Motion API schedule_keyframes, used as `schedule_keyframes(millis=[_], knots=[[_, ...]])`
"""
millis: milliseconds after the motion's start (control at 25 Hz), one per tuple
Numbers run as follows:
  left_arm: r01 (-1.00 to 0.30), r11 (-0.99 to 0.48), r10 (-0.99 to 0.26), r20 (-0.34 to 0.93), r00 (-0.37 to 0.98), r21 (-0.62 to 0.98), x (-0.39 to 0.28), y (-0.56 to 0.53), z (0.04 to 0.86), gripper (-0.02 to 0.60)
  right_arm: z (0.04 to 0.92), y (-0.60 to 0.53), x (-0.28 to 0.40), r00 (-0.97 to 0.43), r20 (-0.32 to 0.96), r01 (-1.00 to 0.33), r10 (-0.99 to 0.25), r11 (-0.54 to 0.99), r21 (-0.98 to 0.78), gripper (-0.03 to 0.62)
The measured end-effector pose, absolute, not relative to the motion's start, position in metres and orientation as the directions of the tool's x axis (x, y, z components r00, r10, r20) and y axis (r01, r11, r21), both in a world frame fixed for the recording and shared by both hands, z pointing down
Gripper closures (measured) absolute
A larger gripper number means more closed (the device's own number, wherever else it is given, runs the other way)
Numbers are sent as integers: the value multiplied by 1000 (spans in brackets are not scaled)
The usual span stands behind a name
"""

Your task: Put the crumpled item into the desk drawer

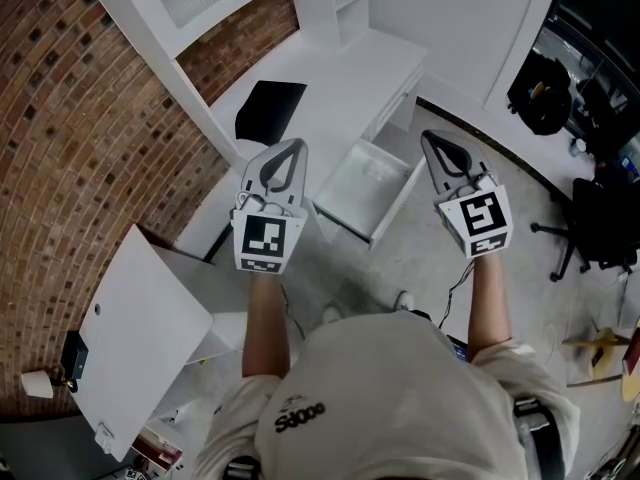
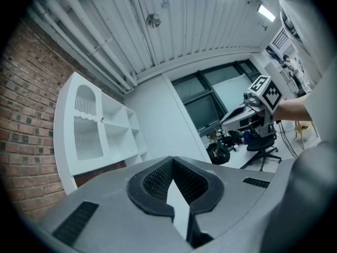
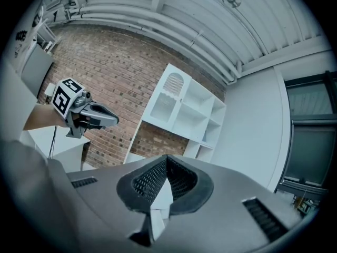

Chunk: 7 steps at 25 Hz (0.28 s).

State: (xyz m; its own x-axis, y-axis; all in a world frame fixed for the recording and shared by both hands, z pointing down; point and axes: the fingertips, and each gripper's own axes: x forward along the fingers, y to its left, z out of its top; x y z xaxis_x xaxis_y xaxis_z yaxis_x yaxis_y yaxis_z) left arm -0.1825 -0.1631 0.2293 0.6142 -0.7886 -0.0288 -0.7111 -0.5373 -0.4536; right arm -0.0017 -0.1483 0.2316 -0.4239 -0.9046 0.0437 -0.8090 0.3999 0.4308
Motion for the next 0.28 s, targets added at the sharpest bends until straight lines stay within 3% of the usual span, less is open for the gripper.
schedule_keyframes(millis=[280], knots=[[-717, -544, -791, -18, 611, -435, -180, -177, 237, 563, 238, -158, 2, -423, 60, -813, -904, 408, 415, 589]])
